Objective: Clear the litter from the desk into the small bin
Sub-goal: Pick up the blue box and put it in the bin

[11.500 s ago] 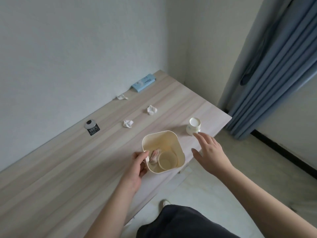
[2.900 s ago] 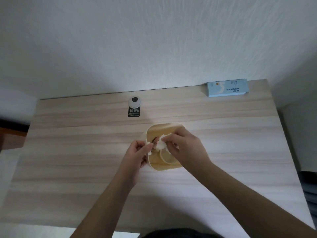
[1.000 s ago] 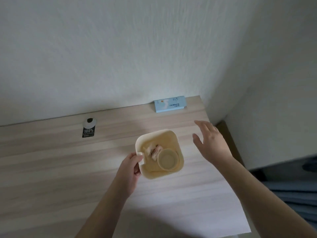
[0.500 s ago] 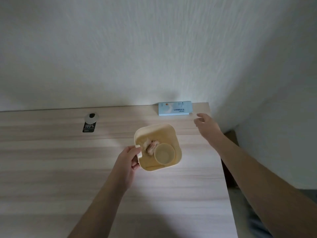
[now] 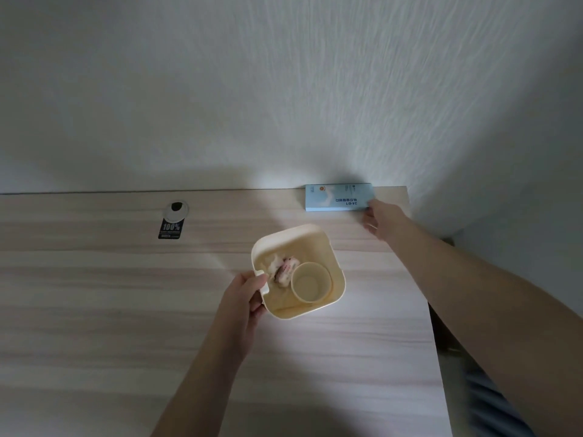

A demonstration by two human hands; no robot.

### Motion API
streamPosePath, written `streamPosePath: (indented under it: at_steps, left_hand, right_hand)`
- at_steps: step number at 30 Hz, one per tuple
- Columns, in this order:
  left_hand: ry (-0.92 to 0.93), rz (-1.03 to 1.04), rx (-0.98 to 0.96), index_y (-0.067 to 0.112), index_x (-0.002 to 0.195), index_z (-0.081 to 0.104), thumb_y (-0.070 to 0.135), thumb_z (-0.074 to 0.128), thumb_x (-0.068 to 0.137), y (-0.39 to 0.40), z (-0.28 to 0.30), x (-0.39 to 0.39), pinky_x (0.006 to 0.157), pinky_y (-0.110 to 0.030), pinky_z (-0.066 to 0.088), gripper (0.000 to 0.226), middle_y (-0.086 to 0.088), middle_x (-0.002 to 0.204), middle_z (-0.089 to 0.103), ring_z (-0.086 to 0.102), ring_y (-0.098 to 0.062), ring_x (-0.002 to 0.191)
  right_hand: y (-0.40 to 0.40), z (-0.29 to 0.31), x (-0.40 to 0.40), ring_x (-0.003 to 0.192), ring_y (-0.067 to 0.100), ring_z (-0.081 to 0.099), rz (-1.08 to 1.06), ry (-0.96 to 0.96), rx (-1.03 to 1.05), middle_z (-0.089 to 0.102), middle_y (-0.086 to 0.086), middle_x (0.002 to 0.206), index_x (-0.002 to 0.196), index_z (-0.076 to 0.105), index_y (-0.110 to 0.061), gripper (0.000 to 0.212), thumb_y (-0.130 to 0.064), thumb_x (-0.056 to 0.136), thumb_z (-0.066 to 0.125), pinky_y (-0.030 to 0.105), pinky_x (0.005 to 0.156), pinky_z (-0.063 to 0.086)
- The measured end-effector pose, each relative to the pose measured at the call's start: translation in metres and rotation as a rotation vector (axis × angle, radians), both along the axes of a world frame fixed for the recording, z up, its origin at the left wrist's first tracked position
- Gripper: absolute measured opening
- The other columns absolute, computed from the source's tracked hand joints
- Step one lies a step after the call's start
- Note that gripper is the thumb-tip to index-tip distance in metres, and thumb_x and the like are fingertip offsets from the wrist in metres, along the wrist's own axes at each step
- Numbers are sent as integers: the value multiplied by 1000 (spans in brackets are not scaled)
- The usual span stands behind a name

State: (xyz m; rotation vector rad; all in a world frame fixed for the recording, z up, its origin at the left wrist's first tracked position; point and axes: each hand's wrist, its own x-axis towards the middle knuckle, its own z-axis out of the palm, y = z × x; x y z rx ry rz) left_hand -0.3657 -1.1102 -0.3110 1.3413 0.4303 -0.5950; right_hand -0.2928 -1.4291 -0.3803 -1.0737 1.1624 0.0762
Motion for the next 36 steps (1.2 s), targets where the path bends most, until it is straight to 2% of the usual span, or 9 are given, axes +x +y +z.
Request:
streamPosePath:
  at_steps: [5, 8, 12, 16, 20, 23, 28, 32, 36]
  left_hand:
    - [-5, 33, -17, 14, 77, 55, 22, 66, 70, 13, -4, 0, 48, -22, 47, 15, 4, 53, 50, 50, -8, 48]
    - [-20, 58, -25, 15, 71, 52, 22, 67, 69, 17, -4, -1, 44, -20, 43, 17, 6, 49, 40, 43, -7, 43]
    - [-36, 60, -9, 13, 77, 52, 21, 66, 70, 20, -2, -3, 44, -20, 44, 18, 6, 49, 40, 43, -8, 44]
    - [-27, 40, 7, 13, 80, 53, 23, 69, 69, 21, 4, -7, 47, -23, 47, 22, 3, 53, 42, 46, -11, 49]
    - [-32, -16, 17, 12, 83, 51, 25, 69, 68, 16, 15, -16, 48, -21, 46, 27, 9, 49, 46, 46, -7, 45]
    - [-26, -50, 33, 12, 82, 50, 26, 68, 68, 13, 18, -23, 48, -21, 43, 26, 7, 50, 36, 36, -7, 44]
    - [-14, -71, 15, 15, 77, 48, 23, 66, 70, 9, 19, -36, 47, -21, 34, 20, 8, 49, 34, 31, -7, 43]
    - [-18, -99, -11, 17, 75, 46, 13, 62, 83, 14, 22, -47, 42, -19, 36, 19, 10, 46, 37, 35, -4, 40]
    - [-2, -151, -17, 15, 78, 46, 11, 59, 88, 26, 27, -52, 40, -18, 37, 17, 11, 43, 46, 43, -2, 38]
  right_hand:
    - [-13, -15, 19, 89, 22, 55, 97, 59, -104, 61, 15, 106, 130, 52, -3, 39, -20, 95, 52, 34, 87, 52]
    - [-15, -18, 20, 63, 16, 45, 131, 67, -137, 47, 4, 77, 107, 58, -12, 18, -24, 94, 54, 28, 67, 45]
    - [-10, -14, 16, 57, 12, 43, 19, 58, -135, 51, 0, 72, 91, 61, -16, 11, -21, 84, 69, 29, 69, 41]
    - [-6, -1, -10, 75, 15, 51, 173, -82, -337, 66, 10, 97, 118, 64, -6, 32, -17, 89, 66, 27, 70, 44]
    - [0, 27, -49, 71, 19, 57, 345, -75, -561, 70, 7, 91, 114, 67, -18, 32, -34, 86, 65, 38, 70, 53]
    - [5, 47, -83, 84, 23, 69, 391, -156, -555, 71, 2, 94, 99, 63, -21, 14, -28, 87, 65, 41, 80, 58]
    - [15, 97, -153, 79, 5, 71, 284, -257, -660, 72, -3, 97, 106, 59, -19, 18, -27, 91, 64, 23, 69, 58]
    - [44, 148, -218, 74, -5, 69, 220, -323, -832, 70, -20, 80, 87, 56, -45, 13, -37, 86, 67, 15, 66, 54]
    - [87, 184, -263, 76, -16, 64, 159, -423, -956, 68, -31, 78, 86, 54, -51, 15, -44, 77, 63, 2, 65, 46]
